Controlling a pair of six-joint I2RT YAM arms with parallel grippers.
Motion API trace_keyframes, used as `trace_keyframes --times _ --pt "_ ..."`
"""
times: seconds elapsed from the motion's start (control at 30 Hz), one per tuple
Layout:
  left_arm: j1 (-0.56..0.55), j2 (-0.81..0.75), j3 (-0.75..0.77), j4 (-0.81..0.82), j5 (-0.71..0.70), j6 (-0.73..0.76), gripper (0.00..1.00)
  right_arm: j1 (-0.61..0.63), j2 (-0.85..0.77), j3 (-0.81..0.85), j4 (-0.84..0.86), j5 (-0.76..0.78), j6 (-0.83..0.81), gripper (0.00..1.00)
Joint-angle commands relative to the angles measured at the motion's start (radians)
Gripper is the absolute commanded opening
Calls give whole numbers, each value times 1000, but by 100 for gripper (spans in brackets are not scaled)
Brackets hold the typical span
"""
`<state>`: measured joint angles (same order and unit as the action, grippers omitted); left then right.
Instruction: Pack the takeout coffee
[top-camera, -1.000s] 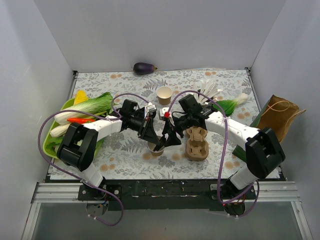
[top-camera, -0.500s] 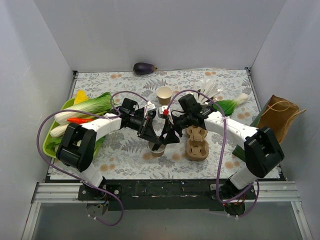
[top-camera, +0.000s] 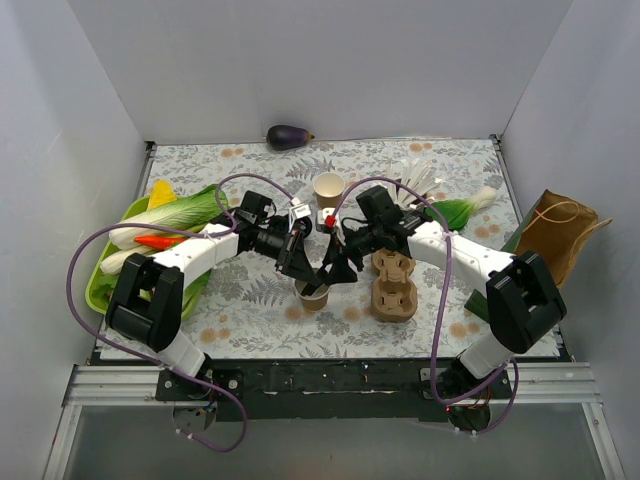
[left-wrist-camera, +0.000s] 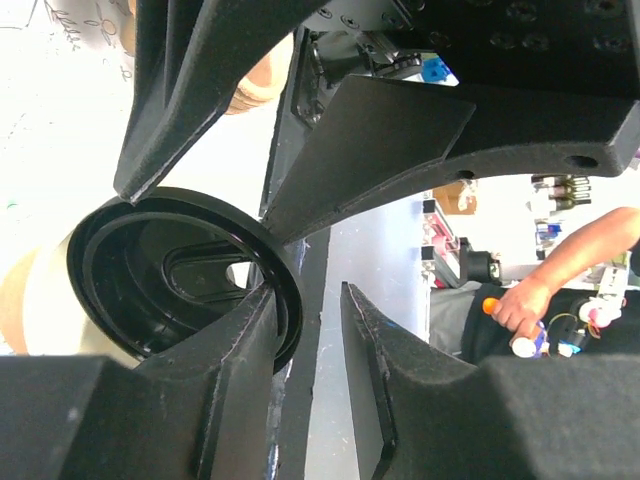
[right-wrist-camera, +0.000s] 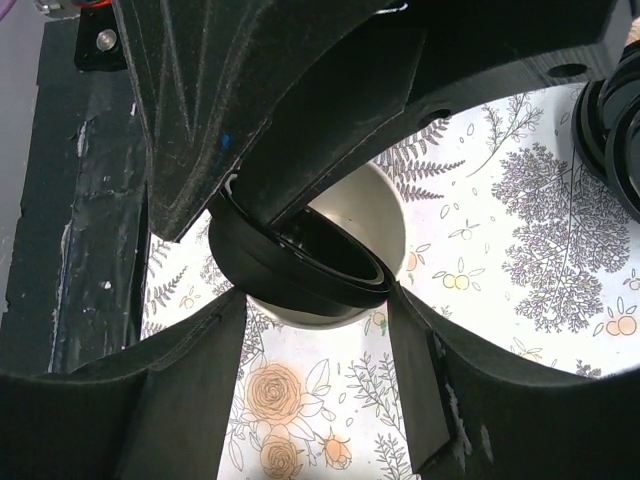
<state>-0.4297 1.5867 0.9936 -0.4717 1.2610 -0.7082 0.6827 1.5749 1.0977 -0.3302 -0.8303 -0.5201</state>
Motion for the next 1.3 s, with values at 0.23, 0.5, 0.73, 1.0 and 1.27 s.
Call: trace_keyframes --times 0.23,0.5,0.73,1.0,1.27 --pt "13 -91 48 -41 -89 93 31 26 17 71 36 -62 61 63" --pt "14 -113 43 -44 -251 107 31 35 31 80 36 -50 68 64" --pt "16 -125 51 -31 -347 113 31 37 31 76 48 -39 83 66" --pt "16 -131 57 -50 -324 125 31 37 30 74 53 -41 92 68" --pt "16 -165 14 -51 -354 119 31 37 34 76 57 -29 101 69"
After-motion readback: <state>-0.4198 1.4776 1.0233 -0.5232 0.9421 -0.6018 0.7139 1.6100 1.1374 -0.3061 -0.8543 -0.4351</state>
